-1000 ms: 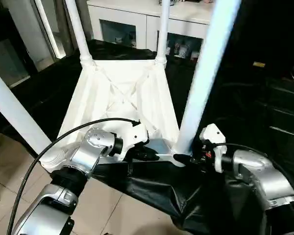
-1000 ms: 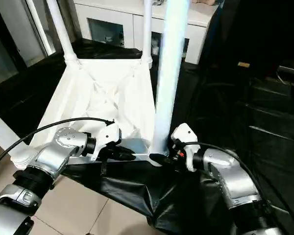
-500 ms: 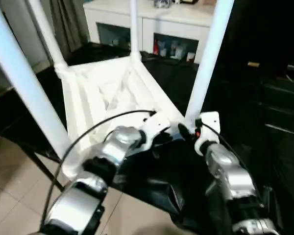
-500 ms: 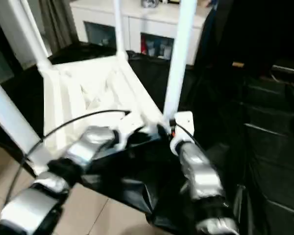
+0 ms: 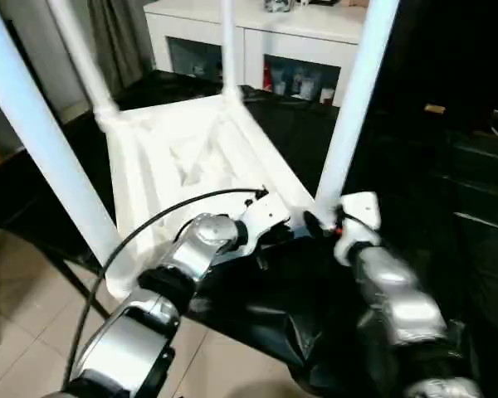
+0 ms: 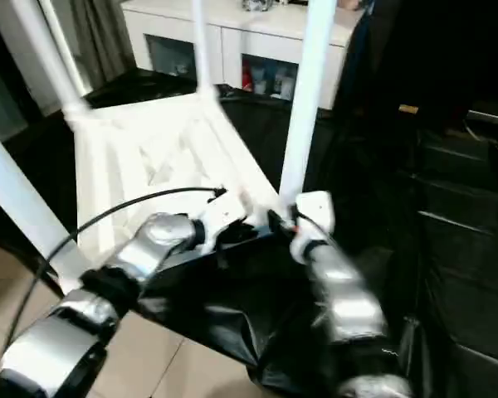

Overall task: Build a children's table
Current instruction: Rotate leg to tighten

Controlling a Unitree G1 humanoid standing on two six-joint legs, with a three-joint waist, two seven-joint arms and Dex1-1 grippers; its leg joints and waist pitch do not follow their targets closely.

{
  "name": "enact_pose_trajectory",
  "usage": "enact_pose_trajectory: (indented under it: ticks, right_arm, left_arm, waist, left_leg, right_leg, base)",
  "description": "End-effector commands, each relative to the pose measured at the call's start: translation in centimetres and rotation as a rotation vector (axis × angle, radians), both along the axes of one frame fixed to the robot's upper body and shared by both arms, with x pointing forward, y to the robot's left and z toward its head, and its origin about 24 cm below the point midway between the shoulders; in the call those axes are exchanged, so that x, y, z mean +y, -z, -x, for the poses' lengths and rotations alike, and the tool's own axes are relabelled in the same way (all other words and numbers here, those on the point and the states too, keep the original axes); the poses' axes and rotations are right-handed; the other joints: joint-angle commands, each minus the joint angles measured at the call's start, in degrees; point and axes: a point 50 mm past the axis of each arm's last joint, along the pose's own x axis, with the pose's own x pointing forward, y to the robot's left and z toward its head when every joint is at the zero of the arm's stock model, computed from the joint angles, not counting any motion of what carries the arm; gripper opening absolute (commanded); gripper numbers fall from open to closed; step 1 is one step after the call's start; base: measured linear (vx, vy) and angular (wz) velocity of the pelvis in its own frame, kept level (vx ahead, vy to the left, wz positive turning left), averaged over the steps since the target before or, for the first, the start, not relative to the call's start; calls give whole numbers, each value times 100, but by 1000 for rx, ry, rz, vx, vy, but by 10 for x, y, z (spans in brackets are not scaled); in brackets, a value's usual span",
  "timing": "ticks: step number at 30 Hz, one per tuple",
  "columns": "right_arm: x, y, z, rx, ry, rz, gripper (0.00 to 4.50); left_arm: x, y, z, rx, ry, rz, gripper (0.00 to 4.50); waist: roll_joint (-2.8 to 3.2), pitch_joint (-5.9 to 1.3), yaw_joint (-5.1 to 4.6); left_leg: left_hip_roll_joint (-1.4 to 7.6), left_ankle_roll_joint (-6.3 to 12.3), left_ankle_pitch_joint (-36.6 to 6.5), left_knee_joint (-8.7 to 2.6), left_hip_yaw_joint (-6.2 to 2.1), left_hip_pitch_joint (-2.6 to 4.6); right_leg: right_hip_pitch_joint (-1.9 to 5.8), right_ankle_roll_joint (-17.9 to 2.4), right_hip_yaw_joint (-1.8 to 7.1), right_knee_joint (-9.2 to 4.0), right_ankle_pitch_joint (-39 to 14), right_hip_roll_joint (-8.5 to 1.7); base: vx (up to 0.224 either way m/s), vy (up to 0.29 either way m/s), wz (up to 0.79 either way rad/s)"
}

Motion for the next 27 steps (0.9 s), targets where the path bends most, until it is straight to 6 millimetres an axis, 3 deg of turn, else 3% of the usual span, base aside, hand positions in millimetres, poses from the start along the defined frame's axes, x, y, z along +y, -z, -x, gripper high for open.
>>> enact_pose_trajectory:
  ticks: [1, 5, 8, 12, 15, 17, 23, 24, 26, 27]
  right_arm:
    - [-14, -10, 8, -9, -77, -3, 389]
    - [-31, -15, 25, 24, -206, 38, 389]
    - [-37, -16, 34, 54, -279, 59, 392]
    - [-36, -18, 41, 74, -345, 55, 392]
    - [-25, -21, 42, 69, -388, 17, 392]
    - [-16, -21, 44, 77, -435, -6, 392]
    - [0, -19, 44, 93, -507, -46, 392]
    - [2, -19, 43, 93, -509, -49, 392]
    - [10, -17, 42, 94, -521, -67, 392]
    - [21, -15, 39, 93, -531, -95, 392]
  left_arm:
    - [2, 1, 3, -9, -7, 76, 0]
    - [8, -9, 2, -24, 22, 131, 0]
    - [15, -16, 3, -2, 50, 171, 46]
    - [26, -20, 7, 31, 76, 165, 79]
    - [41, -24, 13, 78, 77, 141, 105]
    - [51, -25, 22, 126, 111, 115, 121]
    - [66, -30, 49, 236, 170, 88, 157]
    - [67, -30, 52, 243, 172, 82, 166]
    - [69, -29, 55, 237, 149, 70, 187]
    - [72, -28, 56, 217, 95, 55, 195]
  waist:
    - [-169, -275, 25]
    - [-194, -279, 28]
    - [-226, -278, 12]
    - [-190, -300, 11]
    - [-220, -288, -3]
    - [-210, -279, -40]
    - [-231, -246, -6]
    - [-222, -245, 0]
    - [-285, -227, -4]
    - [-269, -216, -13]
  left_leg:
    - [92, 437, -1183, -365, 26, 47]
    - [75, 505, -1102, -367, 14, -22]
    - [68, 518, -1080, -357, 12, -49]
    - [125, 546, -900, -346, 13, -17]
    - [154, 517, -848, -367, -14, -29]
    - [139, 501, -929, -353, 12, 10]
    - [158, 398, -918, -377, 26, 23]
    - [158, 370, -931, -378, 29, 31]
    - [153, 338, -983, -392, 28, 20]
    - [147, 264, -1093, -392, 29, 32]
  right_leg:
    - [249, -869, 200, -539, -1621, -279]
    - [291, -856, 172, -520, -1577, -276]
    - [293, -838, 159, -530, -1801, -290]
    - [255, -1154, 170, -457, -1134, -273]
    - [296, -1304, 164, -362, -769, -290]
    - [259, -1322, 175, -394, -863, -271]
    - [235, -1361, 193, -369, -918, -275]
    - [233, -1354, 193, -368, -937, -273]
    - [232, -1270, 190, -379, -1121, -272]
    - [211, -1185, 197, -401, -1339, -273]
  base:
    - [0, 0, 0]
    - [0, 0, 0]
    - [0, 0, 0]
    - [0, 0, 0]
    - [0, 0, 0]
    - [0, 0, 0]
    - [0, 0, 0]
    - [0, 0, 0]
    - [0, 0, 0]
    - [0, 0, 0]
